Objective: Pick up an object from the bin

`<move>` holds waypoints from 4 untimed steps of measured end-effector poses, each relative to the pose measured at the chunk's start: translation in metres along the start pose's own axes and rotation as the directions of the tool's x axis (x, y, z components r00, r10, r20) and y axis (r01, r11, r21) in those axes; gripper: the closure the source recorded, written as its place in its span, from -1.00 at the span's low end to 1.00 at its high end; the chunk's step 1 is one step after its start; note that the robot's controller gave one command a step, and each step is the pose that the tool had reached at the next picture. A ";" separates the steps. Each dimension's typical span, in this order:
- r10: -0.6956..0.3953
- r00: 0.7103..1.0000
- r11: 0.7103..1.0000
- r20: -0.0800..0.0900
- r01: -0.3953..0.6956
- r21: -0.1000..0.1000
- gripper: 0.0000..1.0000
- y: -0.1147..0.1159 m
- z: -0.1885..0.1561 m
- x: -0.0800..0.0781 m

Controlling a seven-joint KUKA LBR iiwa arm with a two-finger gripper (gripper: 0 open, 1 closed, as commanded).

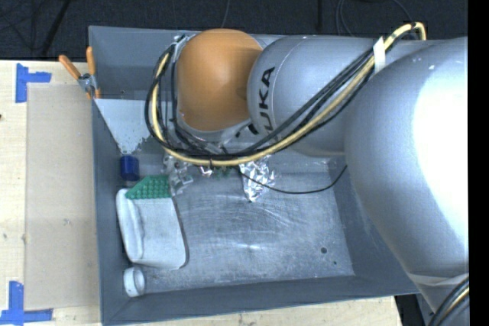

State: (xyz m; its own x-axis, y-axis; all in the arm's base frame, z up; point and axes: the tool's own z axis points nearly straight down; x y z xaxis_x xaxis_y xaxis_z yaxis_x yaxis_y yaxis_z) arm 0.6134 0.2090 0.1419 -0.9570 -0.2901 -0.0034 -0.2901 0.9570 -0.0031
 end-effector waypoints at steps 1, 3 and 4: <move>-0.009 1.000 1.000 0.010 0.008 0.009 1.00 0.003 0.004 -0.006; -0.014 1.000 1.000 0.018 0.014 0.005 1.00 0.000 0.005 -0.003; -0.018 1.000 1.000 0.003 0.018 0.000 1.00 0.014 -0.007 0.003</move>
Offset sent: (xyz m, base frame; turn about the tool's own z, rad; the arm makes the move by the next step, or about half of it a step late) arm -0.0037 0.0104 -0.0159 -0.0157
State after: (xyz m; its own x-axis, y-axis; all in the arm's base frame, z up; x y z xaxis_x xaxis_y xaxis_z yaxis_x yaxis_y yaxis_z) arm 0.6062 0.2218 0.1485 -0.9515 -0.3075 -0.0063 -0.3075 0.9515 -0.0031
